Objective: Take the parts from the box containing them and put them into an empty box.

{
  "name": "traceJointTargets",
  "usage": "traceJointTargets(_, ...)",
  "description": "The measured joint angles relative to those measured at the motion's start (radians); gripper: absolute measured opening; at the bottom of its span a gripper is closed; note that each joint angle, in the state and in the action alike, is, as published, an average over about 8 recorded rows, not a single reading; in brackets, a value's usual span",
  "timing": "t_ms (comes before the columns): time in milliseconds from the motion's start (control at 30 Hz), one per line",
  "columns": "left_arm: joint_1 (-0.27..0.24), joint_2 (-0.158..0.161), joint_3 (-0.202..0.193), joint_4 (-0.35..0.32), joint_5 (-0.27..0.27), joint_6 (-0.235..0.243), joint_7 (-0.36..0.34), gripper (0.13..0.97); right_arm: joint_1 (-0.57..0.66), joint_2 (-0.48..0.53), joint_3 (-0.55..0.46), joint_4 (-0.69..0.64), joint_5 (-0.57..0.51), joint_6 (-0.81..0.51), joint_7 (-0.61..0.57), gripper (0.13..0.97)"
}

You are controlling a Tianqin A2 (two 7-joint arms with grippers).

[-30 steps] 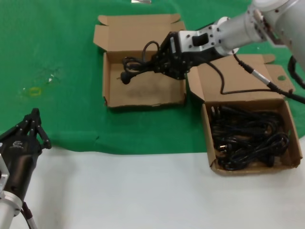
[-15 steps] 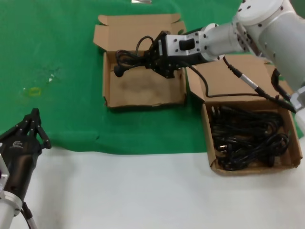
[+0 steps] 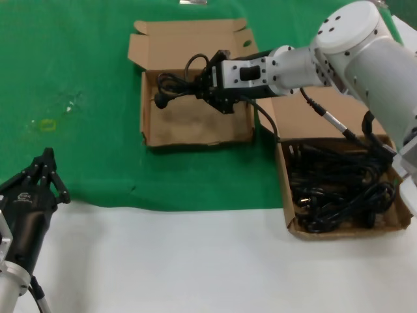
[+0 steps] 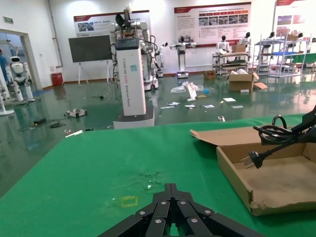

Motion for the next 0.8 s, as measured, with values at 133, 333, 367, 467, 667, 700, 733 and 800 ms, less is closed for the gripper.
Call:
traceJointTargets(133, 0.0, 0.0, 0.0, 0.0, 0.0, 0.0, 0.0, 0.144, -0.007, 0.0, -0.049, 0.004, 0.059, 0.012, -0.012, 0.189)
traceJointTargets(333, 0.0, 0.0, 0.0, 0.0, 0.0, 0.0, 0.0, 0.144, -0.018, 0.0, -0.128, 0.012, 0.156, 0.033, -0.036, 0.188)
traceJointTargets(367, 0.0, 0.0, 0.0, 0.0, 0.0, 0.0, 0.0, 0.144, -0.019, 0.0, -0.14, 0.012, 0.171, 0.036, -0.039, 0.188)
traceJointTargets(467, 0.0, 0.0, 0.0, 0.0, 0.0, 0.0, 0.0, 0.144, -0.022, 0.0, -0.17, 0.014, 0.208, 0.044, -0.05, 0.205)
traceJointTargets(667, 0.0, 0.0, 0.0, 0.0, 0.0, 0.0, 0.0, 0.144, -0.026, 0.0, -0.216, 0.016, 0.265, 0.056, -0.068, 0.232)
traceJointTargets(700, 0.0, 0.0, 0.0, 0.0, 0.0, 0.0, 0.0, 0.144, -0.026, 0.0, -0.222, 0.016, 0.273, 0.058, -0.07, 0.232)
traceJointTargets(733, 0.0, 0.0, 0.0, 0.0, 0.0, 0.0, 0.0, 0.144, -0.027, 0.0, -0.227, 0.016, 0.28, 0.059, -0.073, 0.232)
traceJointTargets(800, 0.0, 0.0, 0.0, 0.0, 0.0, 0.0, 0.0, 0.144, -0.027, 0.0, -0.235, 0.017, 0.29, 0.062, -0.077, 0.246)
